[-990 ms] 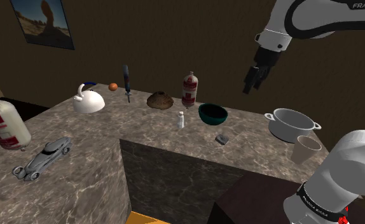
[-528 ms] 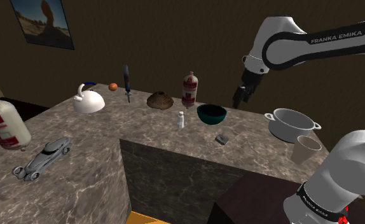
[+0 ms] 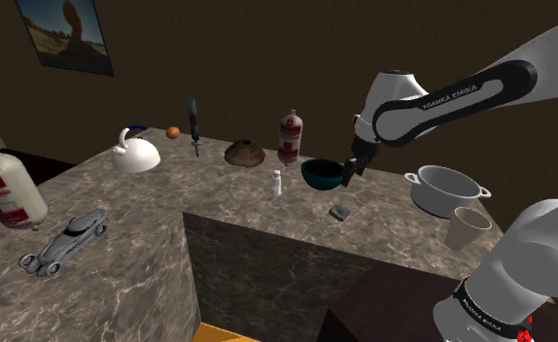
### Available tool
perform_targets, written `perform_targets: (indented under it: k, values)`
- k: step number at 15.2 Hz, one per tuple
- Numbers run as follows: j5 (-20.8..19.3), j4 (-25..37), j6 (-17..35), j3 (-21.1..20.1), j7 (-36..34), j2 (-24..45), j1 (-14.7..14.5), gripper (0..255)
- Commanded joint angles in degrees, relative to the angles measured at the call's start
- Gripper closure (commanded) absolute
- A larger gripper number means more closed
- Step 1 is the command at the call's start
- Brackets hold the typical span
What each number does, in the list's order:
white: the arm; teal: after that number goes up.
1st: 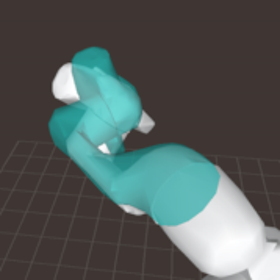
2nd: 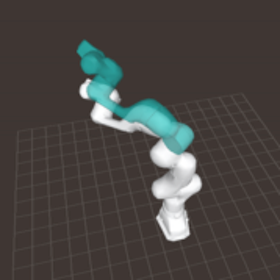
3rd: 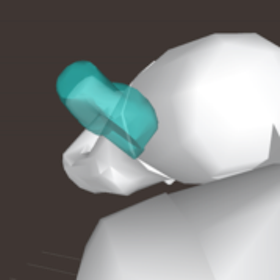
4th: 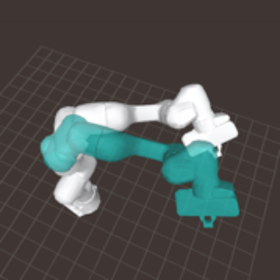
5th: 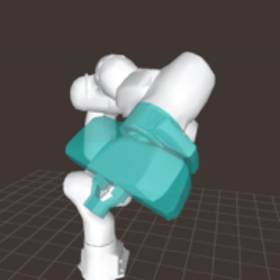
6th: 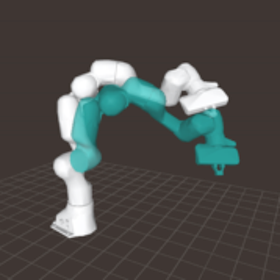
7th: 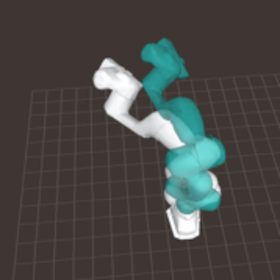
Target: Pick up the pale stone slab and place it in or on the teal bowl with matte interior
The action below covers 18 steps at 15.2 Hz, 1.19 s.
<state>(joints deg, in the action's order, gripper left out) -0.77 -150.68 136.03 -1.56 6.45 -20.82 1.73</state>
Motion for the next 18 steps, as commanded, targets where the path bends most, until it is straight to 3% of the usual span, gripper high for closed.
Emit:
perform_targets:
  k: [1,11,18]
  values:
    - [-0.8,-0.54,5.09,0.12,0.2,4.37,0.48,0]
    - [-8.12,4.1,24.92,1.33,-2.39,28.47,2.58,0]
    - [-10.31,6.01,30.32,2.69,-3.96,35.73,2.01,0]
